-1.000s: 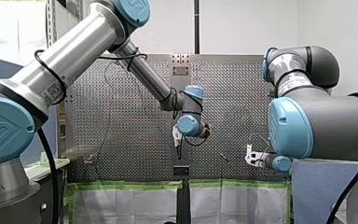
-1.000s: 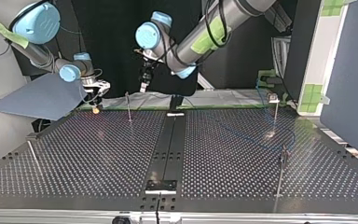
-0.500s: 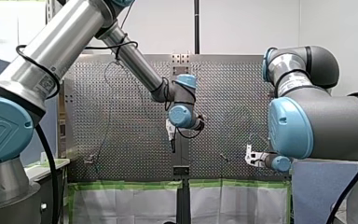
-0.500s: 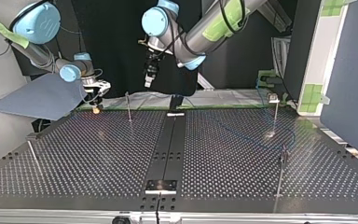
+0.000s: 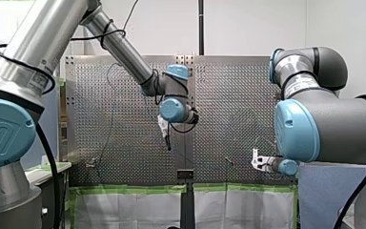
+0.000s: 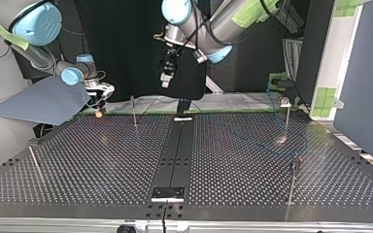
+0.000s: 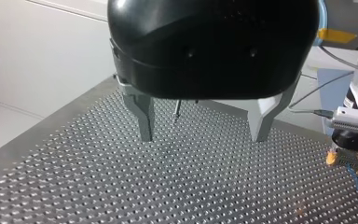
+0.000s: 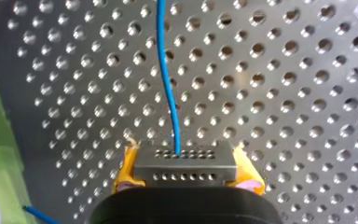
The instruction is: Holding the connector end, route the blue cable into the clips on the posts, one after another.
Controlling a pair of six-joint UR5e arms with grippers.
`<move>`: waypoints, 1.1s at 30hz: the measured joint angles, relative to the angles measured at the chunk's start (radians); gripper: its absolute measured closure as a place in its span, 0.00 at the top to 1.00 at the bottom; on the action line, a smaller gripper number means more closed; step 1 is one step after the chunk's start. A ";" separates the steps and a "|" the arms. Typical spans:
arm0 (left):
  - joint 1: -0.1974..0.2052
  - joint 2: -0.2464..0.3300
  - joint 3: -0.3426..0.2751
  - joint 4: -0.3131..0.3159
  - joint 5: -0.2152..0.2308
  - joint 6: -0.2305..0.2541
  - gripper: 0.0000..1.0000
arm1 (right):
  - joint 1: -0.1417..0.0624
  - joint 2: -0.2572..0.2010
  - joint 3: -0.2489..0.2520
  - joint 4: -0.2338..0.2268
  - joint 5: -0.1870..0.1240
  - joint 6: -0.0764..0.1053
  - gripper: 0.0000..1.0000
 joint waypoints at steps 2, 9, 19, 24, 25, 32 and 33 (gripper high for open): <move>0.000 0.018 -0.018 0.000 0.000 0.000 1.00 | -0.004 -0.001 0.000 0.011 0.000 -0.010 0.00; 0.000 0.091 -0.091 0.001 -0.004 0.002 1.00 | -0.012 -0.026 0.014 0.027 -0.008 -0.031 0.00; -0.002 0.179 -0.179 0.013 -0.016 0.005 1.00 | -0.029 -0.125 0.108 -0.018 0.035 -0.036 0.00; -0.004 0.230 -0.230 0.020 -0.022 0.006 1.00 | -0.030 -0.169 0.152 -0.022 0.041 -0.036 0.00; -0.003 0.240 -0.240 0.021 -0.027 0.006 1.00 | -0.029 -0.181 0.164 -0.023 0.042 -0.035 0.00; 0.000 0.307 -0.307 0.036 -0.081 0.023 1.00 | -0.022 -0.248 0.194 -0.026 0.058 -0.014 0.00; 0.001 0.319 -0.319 0.043 -0.092 0.024 1.00 | -0.022 -0.255 0.195 -0.030 0.058 -0.010 0.00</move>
